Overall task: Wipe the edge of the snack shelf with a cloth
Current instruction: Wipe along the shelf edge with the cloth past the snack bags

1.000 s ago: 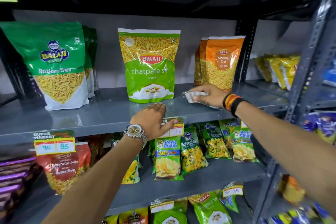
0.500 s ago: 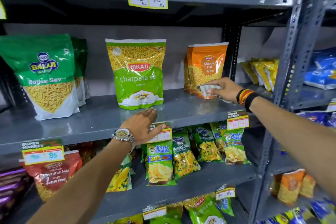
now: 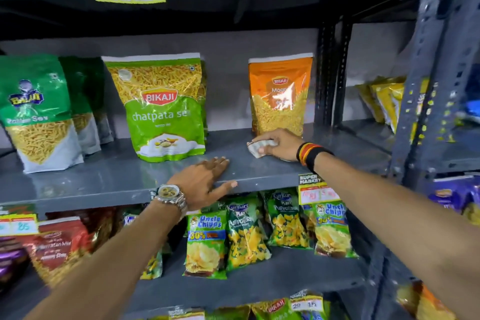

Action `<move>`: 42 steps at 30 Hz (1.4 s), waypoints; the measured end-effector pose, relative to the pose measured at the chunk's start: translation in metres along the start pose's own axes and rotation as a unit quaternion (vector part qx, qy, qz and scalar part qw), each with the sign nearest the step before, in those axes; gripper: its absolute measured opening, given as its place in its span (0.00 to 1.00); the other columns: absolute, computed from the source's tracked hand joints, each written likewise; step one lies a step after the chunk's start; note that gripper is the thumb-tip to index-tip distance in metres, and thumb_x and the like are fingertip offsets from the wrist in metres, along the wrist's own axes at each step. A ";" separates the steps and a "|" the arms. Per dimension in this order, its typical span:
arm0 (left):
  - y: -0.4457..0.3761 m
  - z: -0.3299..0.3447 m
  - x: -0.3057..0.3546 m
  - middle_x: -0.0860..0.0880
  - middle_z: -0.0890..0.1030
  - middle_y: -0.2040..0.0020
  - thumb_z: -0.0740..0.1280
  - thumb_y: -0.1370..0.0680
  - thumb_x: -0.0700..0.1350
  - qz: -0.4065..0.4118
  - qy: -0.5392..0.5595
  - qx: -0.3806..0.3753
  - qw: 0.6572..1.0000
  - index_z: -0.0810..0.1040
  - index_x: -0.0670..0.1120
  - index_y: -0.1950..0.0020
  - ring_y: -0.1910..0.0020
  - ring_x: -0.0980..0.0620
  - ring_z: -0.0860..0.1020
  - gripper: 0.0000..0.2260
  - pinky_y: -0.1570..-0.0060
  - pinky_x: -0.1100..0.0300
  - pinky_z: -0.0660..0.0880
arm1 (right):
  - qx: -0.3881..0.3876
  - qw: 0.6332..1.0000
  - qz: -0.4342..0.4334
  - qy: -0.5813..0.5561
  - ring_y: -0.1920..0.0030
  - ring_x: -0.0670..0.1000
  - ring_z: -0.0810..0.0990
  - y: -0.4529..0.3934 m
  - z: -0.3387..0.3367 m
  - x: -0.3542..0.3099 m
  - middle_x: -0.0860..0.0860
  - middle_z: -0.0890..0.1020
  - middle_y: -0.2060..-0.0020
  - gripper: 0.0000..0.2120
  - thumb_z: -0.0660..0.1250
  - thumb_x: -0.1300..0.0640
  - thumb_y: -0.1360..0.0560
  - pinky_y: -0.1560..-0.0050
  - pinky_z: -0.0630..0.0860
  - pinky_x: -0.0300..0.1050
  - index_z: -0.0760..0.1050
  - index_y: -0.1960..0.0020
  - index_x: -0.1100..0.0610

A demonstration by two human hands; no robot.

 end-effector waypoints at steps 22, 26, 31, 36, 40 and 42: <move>0.006 -0.003 0.007 0.47 0.63 0.20 0.42 0.23 0.73 0.013 0.007 0.006 1.000 0.58 0.47 0.19 0.23 0.48 0.65 0.41 0.27 0.49 0.66 | -0.010 1.000 -0.011 -0.010 0.47 0.44 0.80 0.062 -0.007 -0.005 0.44 0.83 0.46 0.14 0.70 0.55 0.24 0.40 0.76 0.47 0.80 0.39 0.48; 0.005 -0.003 0.007 0.46 0.65 0.21 0.46 0.21 0.70 0.019 0.012 0.020 1.000 0.59 0.46 0.19 0.24 0.47 0.67 0.38 0.27 0.50 0.67 | -0.106 0.993 -0.027 -0.044 0.58 0.36 0.80 0.092 -0.008 -0.035 0.41 0.84 0.51 0.15 0.70 0.53 0.24 0.54 0.73 0.31 0.79 0.37 0.47; 0.005 -0.004 0.006 0.46 0.65 0.21 0.41 0.24 0.73 0.017 0.015 0.014 1.000 0.60 0.45 0.19 0.24 0.46 0.66 0.43 0.26 0.50 0.66 | 0.066 0.996 0.061 0.022 0.45 0.49 0.80 0.076 -0.038 0.010 0.50 0.84 0.43 0.14 0.70 0.54 0.24 0.45 0.72 0.42 0.79 0.39 0.44; 0.006 0.000 0.003 0.45 0.64 0.20 0.43 0.23 0.73 0.019 0.017 0.006 1.000 0.59 0.45 0.19 0.24 0.45 0.66 0.42 0.26 0.48 0.66 | -0.017 0.999 0.030 0.024 0.47 0.44 0.80 0.093 -0.005 -0.024 0.42 0.83 0.45 0.14 0.69 0.50 0.24 0.48 0.74 0.38 0.79 0.38 0.42; 0.006 0.001 0.004 0.45 0.64 0.20 0.47 0.20 0.70 0.026 0.030 0.012 0.999 0.59 0.44 0.19 0.24 0.45 0.65 0.38 0.26 0.50 0.64 | 0.008 0.999 0.045 -0.029 0.50 0.45 0.80 0.085 -0.026 -0.025 0.45 0.83 0.46 0.15 0.70 0.53 0.24 0.44 0.77 0.45 0.79 0.38 0.47; 0.006 0.001 0.004 0.45 0.63 0.20 0.47 0.20 0.70 0.025 0.031 0.014 0.999 0.58 0.45 0.19 0.23 0.46 0.64 0.38 0.26 0.50 0.63 | 0.078 0.995 0.070 -0.001 0.46 0.50 0.80 0.071 -0.049 -0.007 0.48 0.83 0.46 0.15 0.70 0.53 0.24 0.39 0.76 0.51 0.79 0.37 0.50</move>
Point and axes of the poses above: each hand's wrist, its own y-axis away from the middle knuckle, its own z-axis out of the palm, x = y × z, the point moved 10 cm from there along -y, towards the middle knuckle
